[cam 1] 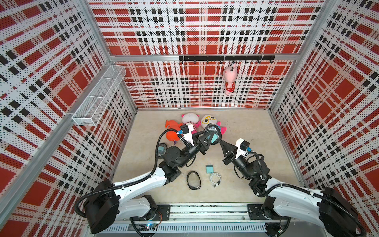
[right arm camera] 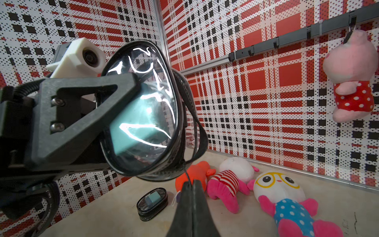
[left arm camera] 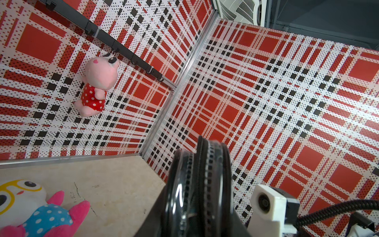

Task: Pack away charging kits
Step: Zip the zipper on the storage bag.

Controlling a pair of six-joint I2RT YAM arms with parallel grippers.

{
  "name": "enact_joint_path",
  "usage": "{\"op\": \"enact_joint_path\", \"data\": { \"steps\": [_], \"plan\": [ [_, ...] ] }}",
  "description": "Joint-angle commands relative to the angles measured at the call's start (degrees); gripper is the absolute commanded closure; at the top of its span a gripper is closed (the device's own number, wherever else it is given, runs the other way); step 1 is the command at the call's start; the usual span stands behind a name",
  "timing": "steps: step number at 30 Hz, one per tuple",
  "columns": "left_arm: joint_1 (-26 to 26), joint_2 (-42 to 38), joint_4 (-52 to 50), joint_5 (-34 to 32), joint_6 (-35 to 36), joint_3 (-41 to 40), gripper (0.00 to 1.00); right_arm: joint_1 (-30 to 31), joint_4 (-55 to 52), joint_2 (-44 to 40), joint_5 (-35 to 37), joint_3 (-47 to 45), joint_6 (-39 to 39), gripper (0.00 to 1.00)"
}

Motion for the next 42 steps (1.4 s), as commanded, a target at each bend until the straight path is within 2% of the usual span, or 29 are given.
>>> {"op": "enact_joint_path", "data": {
  "steps": [1, 5, 13, 22, 27, 30, 36, 42],
  "plan": [
    [0.65, -1.66, 0.15, 2.12, -0.31, 1.09, 1.00, -2.37, 3.51, -3.48, 1.30, -1.11, -3.12, 1.00],
    [0.68, -0.67, 0.63, 2.37, -0.56, 1.59, 1.00, -2.07, 1.91, -6.42, -4.71, -1.10, -3.74, 1.00],
    [0.67, 2.60, 8.06, 6.31, -2.82, 2.02, 0.99, -1.06, -2.05, -9.08, -5.21, 0.68, -5.03, 1.00],
    [0.56, 5.01, 14.62, 9.53, -5.12, 1.88, 0.72, 0.37, -3.77, -9.33, -6.15, 2.64, -5.33, 1.00],
    [0.22, 6.24, 17.58, 10.82, -5.97, 1.84, 0.47, 0.95, -3.71, -8.50, -6.50, 3.55, -5.08, 1.00],
    [0.04, 7.17, 18.44, 11.00, -6.26, 2.40, 0.43, 1.31, -2.97, -7.31, -7.71, 4.03, -4.48, 1.00],
    [0.04, 8.58, 20.89, 11.09, -7.46, 3.09, 0.50, 1.98, -0.11, -4.86, -9.78, 4.01, -2.30, 1.00],
    [0.21, 8.69, 21.42, 10.43, -8.30, 3.29, 0.70, 2.27, 0.69, -3.38, -9.85, 3.91, -1.66, 1.00]
  ]
}}
